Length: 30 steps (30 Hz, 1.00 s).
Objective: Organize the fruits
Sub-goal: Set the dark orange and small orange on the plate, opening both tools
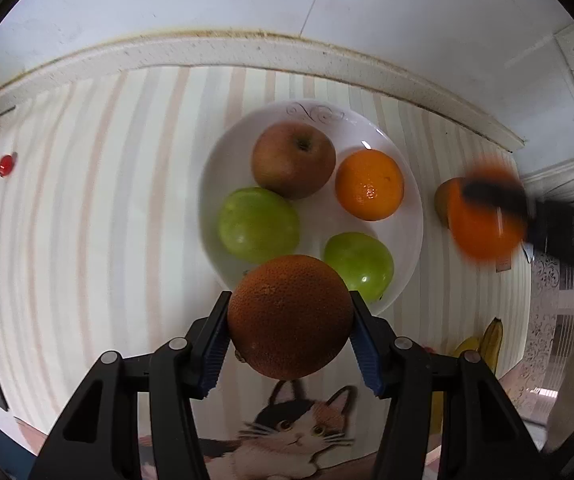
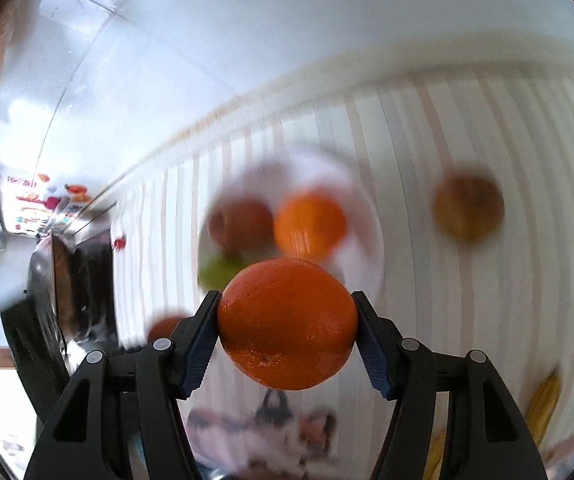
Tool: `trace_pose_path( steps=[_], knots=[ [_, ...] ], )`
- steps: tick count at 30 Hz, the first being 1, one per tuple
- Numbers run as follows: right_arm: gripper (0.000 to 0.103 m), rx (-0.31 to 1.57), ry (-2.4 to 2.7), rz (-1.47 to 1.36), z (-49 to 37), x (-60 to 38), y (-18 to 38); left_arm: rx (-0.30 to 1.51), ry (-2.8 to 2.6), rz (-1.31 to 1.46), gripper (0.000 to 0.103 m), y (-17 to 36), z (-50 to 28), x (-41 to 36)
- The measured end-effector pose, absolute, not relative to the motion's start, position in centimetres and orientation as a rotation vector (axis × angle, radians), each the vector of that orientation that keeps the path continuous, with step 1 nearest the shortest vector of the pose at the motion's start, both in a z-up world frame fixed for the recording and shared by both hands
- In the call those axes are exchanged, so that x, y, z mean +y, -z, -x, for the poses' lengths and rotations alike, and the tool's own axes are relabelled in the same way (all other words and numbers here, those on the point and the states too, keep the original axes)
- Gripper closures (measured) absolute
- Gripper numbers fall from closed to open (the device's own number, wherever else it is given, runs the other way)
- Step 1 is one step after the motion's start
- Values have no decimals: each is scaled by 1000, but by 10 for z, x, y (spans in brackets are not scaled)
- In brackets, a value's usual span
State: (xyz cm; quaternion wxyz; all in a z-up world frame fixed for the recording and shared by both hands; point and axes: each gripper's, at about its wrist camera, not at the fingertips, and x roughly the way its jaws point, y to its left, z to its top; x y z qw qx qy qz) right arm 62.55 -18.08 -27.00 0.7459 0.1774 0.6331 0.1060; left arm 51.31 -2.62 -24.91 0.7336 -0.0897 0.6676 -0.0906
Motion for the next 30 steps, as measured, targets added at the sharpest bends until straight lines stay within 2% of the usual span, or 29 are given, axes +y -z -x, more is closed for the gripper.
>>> trace_pose_path(
  steps=[8,19,20,22,23,24,26,28,30],
  knots=[
    [37,1439,-229,-250,-712,-138,306,1510,163,204,50,270,-512,-22],
    [36,1539,-229,-203,-727,-120,355,1570,116,216,49,287,-519,-23],
    [33,1546,-229,-201,-727,-121,357,1574,115,221,49,289,-519,-24],
    [19,1553,-248,-217,-728,-123,355,1579,110,240,48,290,-520,-23],
    [13,1551,-258,-227,-727,-124,353,1576,120,263,43,289,-519,-20],
    [12,1546,-261,-224,-726,-126,348,1572,131,278,41,288,-519,-20],
    [11,1531,-261,-212,-724,-131,340,1550,147,291,27,281,-518,-19],
    [7,1516,-258,-206,-719,-136,330,1539,156,303,17,274,-518,-18],
    [7,1497,-229,-183,-710,-144,320,1527,154,303,15,267,-516,-15]
  ],
)
